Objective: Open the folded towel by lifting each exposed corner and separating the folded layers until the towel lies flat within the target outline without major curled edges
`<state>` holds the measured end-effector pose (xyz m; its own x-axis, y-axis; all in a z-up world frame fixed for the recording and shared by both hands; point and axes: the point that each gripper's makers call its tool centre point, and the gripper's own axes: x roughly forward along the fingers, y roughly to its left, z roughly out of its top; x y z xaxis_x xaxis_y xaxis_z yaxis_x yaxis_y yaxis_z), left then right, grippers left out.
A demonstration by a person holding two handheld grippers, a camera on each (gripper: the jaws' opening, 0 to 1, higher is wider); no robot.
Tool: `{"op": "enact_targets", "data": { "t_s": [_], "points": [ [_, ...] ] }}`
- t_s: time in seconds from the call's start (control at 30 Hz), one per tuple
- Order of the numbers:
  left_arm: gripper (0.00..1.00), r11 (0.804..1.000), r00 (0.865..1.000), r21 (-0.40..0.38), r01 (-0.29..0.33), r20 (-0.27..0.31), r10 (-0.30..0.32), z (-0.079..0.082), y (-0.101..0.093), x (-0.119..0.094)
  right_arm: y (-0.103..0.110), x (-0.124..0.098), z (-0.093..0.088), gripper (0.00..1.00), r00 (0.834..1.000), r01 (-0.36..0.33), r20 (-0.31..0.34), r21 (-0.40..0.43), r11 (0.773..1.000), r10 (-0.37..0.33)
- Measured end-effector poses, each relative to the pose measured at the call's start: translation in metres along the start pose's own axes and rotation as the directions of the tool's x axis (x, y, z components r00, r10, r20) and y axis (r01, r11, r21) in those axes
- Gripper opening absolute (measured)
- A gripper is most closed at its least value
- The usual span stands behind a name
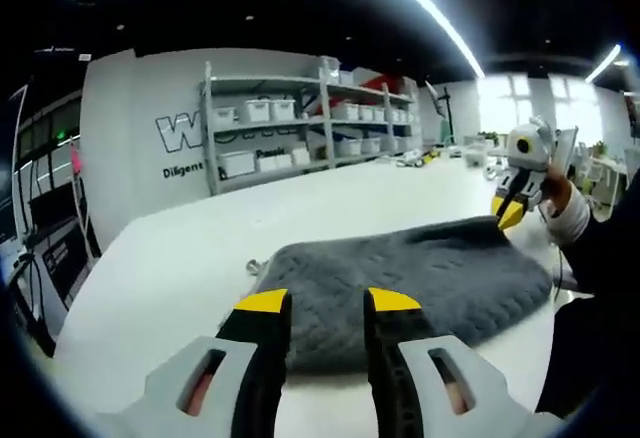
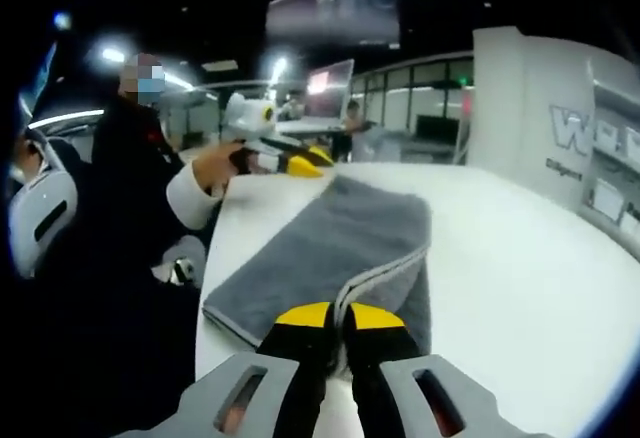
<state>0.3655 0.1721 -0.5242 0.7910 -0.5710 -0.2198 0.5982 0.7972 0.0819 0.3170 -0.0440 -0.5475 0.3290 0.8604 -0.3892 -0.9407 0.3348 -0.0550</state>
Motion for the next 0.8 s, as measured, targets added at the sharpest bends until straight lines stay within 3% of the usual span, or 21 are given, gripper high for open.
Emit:
{"op": "enact_targets", "data": {
  "t_s": [0.27,0.43,0.53,0.73,0.8],
  "points": [
    [0.27,0.998,0.998,-0.027,0.063,-0.003,-0.063,0.001,-0.017,0.003,0.012,0.009,0.006,0.02,1.0,-0.022,0.006,-0.043,0.999,0.022],
    [0.27,0.989,0.991,-0.072,0.129,0.028,-0.127,0.006,-0.033,0.005,0.017,0.014,0.009,0.02,1.0,-0.03,0.006,-0.063,0.998,0.03],
    [0.27,0.974,0.982,-0.13,0.187,0.034,-0.184,0.006,-0.046,0.007,0.022,0.019,0.012,0.02,0.999,-0.032,0.009,-0.082,0.996,0.033],
    [0.27,0.95,0.971,-0.199,0.24,0.061,-0.232,0.006,-0.058,0.01,0.028,0.028,0.012,0.02,0.999,-0.041,-0.007,-0.139,0.989,0.04],
    [0.27,0.926,0.961,-0.256,0.277,0.083,-0.264,0.008,-0.065,0.011,0.033,0.03,0.014,0.02,0.999,-0.039,-0.007,-0.161,0.986,0.038]
  ]
}}
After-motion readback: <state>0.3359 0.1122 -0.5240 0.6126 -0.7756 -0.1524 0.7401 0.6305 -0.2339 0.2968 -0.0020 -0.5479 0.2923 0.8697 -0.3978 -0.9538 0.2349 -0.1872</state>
